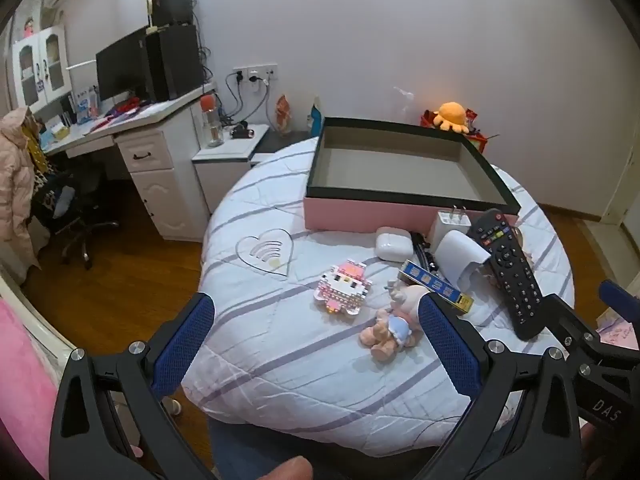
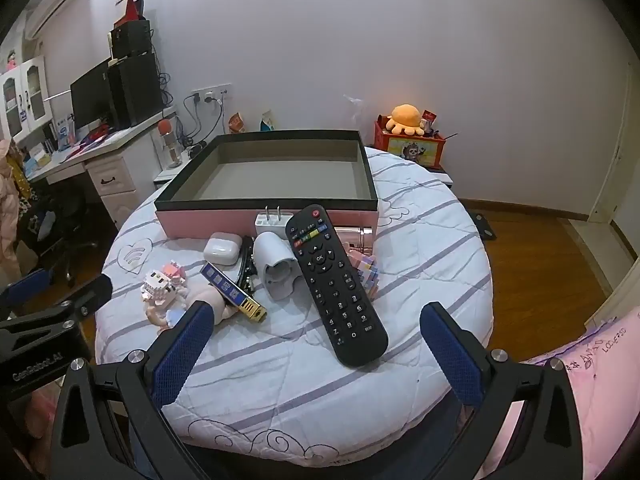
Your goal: Organize rigid objects
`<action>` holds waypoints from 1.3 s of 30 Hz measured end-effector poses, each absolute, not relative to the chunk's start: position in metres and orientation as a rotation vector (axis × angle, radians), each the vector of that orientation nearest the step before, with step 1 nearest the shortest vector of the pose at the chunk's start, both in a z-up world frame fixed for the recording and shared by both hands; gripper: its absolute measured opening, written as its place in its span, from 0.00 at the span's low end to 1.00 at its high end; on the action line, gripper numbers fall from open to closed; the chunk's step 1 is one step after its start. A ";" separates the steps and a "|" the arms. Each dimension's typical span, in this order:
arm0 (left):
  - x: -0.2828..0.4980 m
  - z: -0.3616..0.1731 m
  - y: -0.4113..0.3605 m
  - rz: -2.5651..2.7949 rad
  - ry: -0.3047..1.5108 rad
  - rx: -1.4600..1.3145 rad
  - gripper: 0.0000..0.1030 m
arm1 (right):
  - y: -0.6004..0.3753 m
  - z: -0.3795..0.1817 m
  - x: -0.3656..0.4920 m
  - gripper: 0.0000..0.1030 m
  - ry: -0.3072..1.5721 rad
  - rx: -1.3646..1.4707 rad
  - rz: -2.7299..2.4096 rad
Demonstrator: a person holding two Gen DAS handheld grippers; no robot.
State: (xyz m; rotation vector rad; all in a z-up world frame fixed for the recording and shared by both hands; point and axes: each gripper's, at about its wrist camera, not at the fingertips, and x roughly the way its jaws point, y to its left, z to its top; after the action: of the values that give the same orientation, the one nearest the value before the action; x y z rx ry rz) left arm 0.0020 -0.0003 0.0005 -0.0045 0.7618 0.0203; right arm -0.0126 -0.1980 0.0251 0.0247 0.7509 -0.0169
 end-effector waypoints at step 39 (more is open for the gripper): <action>-0.029 0.053 0.007 -0.003 0.639 -0.010 1.00 | -0.196 0.089 -0.030 1.00 0.657 0.076 -0.017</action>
State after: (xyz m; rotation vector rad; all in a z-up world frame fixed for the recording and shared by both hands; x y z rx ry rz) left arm -0.0292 0.0071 0.0529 -0.0102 0.6395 -0.0026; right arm -0.0300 -0.1960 0.0890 0.0757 0.6572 -0.0165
